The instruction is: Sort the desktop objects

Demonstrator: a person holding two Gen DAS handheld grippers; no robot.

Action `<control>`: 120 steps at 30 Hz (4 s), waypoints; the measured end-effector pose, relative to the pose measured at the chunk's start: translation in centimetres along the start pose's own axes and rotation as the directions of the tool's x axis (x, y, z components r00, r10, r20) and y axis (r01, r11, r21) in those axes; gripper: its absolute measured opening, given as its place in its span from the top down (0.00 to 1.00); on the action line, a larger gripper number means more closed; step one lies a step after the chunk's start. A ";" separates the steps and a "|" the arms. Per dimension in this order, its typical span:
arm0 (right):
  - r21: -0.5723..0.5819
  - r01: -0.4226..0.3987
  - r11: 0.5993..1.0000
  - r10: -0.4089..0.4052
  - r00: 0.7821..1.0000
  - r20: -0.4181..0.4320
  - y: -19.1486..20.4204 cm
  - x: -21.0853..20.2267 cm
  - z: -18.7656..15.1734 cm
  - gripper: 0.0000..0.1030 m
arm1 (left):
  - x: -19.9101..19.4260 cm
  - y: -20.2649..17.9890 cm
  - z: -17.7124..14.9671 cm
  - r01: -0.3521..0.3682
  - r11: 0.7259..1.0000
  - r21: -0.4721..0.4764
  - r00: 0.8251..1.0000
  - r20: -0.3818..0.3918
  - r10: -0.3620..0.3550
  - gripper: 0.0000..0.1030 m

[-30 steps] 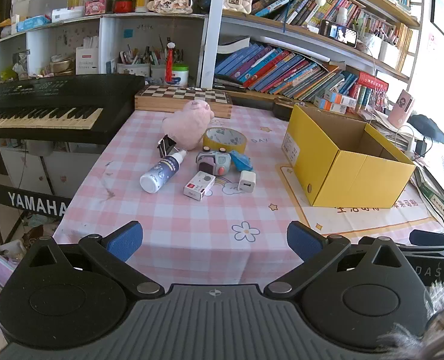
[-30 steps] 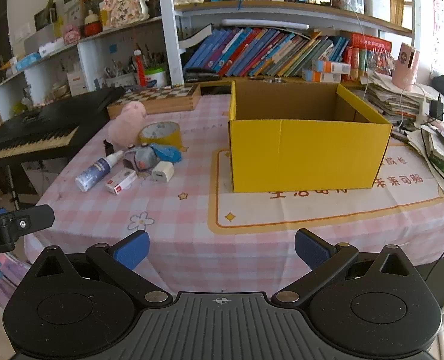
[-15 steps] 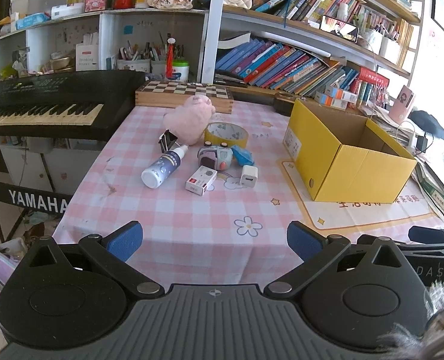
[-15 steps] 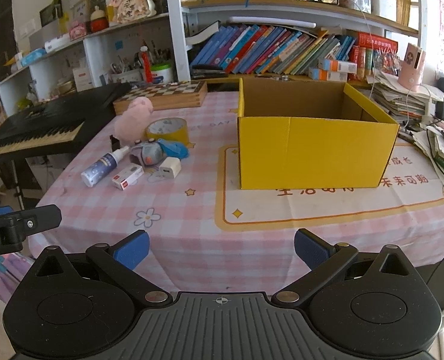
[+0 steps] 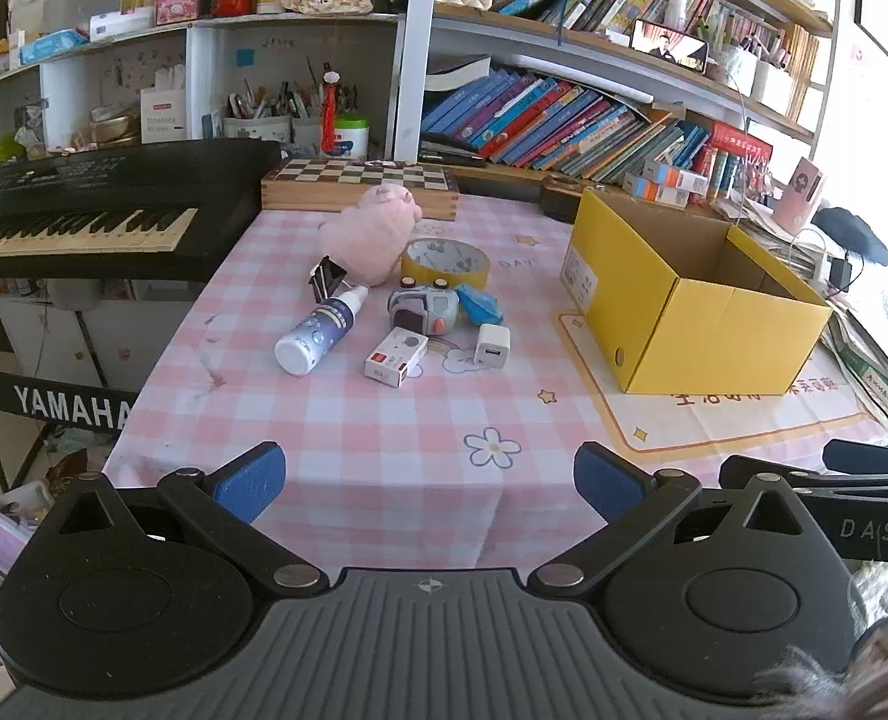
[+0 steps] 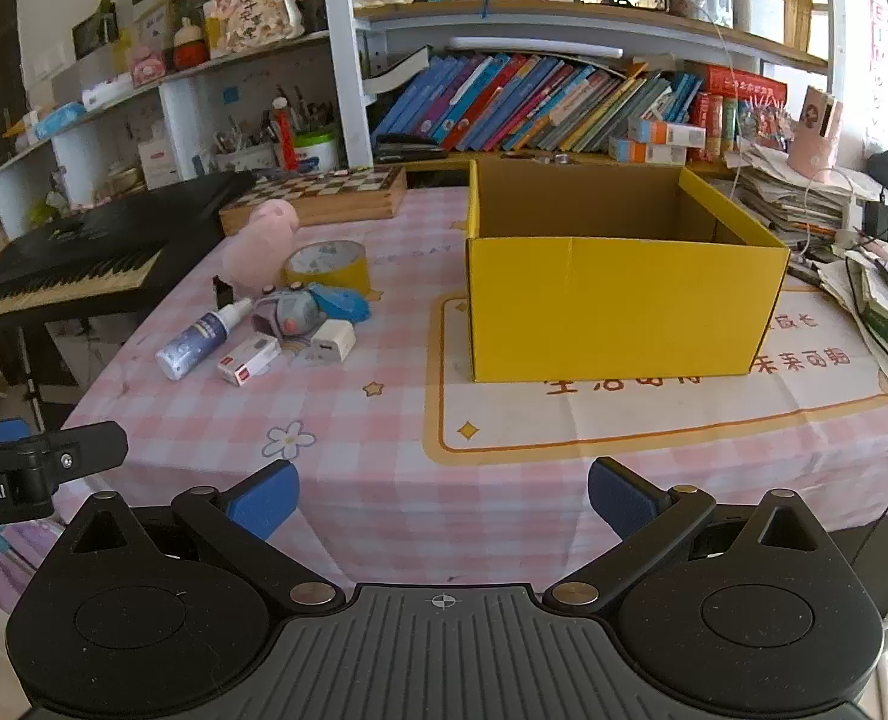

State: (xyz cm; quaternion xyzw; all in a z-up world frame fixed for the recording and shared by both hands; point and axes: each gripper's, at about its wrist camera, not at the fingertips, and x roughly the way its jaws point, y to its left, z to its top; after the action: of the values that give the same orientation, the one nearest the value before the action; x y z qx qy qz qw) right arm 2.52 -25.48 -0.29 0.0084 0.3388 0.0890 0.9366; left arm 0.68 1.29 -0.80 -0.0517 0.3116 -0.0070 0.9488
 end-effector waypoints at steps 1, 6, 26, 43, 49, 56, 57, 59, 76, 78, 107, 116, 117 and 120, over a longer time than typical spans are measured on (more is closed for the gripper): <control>0.001 0.003 1.000 -0.003 1.000 0.001 0.0 0.0 0.0 0.00 | 0.0 0.0 0.0 0.000 1.000 0.002 1.000 0.001 0.000 0.00; 0.007 0.007 1.000 -0.007 1.000 0.002 -0.1 -0.1 0.0 0.00 | 0.0 0.0 0.0 0.000 1.000 0.012 1.000 0.000 0.000 0.00; 0.001 0.022 1.000 -0.022 1.000 -0.009 0.0 0.1 0.0 0.00 | 0.7 -0.3 -0.2 0.013 1.000 0.016 1.000 -0.012 -0.013 0.00; -0.044 -0.005 0.999 0.005 1.000 -0.008 1.4 0.6 0.4 0.00 | 1.4 0.4 0.2 0.012 1.000 0.001 1.000 -0.013 -0.012 0.00; -0.081 -0.031 0.996 0.031 1.000 0.000 2.3 1.0 0.7 0.05 | 1.5 1.2 0.6 -0.009 1.000 -0.012 1.000 0.001 0.009 0.00; -0.110 -0.052 0.993 0.052 0.999 0.004 3.4 2.0 1.0 0.05 | 2.1 2.1 0.9 -0.022 0.999 -0.026 1.000 -0.001 0.022 0.00; -0.114 -0.056 0.992 0.057 0.998 0.003 3.5 2.2 1.0 0.05 | 2.3 2.2 1.0 -0.026 0.999 -0.027 1.000 -0.002 0.026 0.00; -0.126 -0.066 0.990 0.067 0.998 0.002 3.8 2.5 1.1 0.07 | 2.6 2.4 1.1 -0.034 0.999 -0.029 0.999 -0.004 0.034 0.00; -0.229 -0.142 0.963 0.137 0.990 -0.040 6.0 8.2 3.8 0.13 | 7.6 4.5 3.9 -0.094 0.993 -0.070 0.995 -0.030 0.092 0.00; -0.242 -0.152 0.958 0.146 0.988 -0.044 6.2 9.0 4.2 0.13 | 8.6 4.7 4.3 -0.098 0.993 -0.072 0.995 -0.031 0.096 0.00; -0.252 -0.244 0.936 0.195 0.959 -0.204 7.0 22.0 7.4 0.37 | 22.3 6.9 7.8 -0.112 0.994 0.008 0.973 -0.201 0.112 0.47; -0.272 -0.261 0.926 0.218 0.960 -0.178 7.1 22.6 7.7 0.64 | 22.5 6.1 8.1 -0.070 0.997 0.044 0.979 -0.189 0.077 0.71; -0.267 -0.264 0.927 0.221 0.959 -0.179 7.0 22.5 7.8 0.64 | 22.3 6.0 7.9 -0.065 0.997 0.033 0.980 -0.189 0.070 0.71; -0.249 -0.267 0.931 0.226 0.957 -0.180 6.6 22.2 7.9 0.64 | 21.4 5.9 7.7 -0.050 0.999 -0.008 0.982 -0.183 0.048 0.71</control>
State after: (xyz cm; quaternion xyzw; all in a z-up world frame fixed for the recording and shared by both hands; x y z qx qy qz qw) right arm 23.26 -14.80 -7.74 -0.0836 0.3883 0.2520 0.8824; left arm 22.39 6.88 -7.92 -0.0491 0.3985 0.0137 0.9157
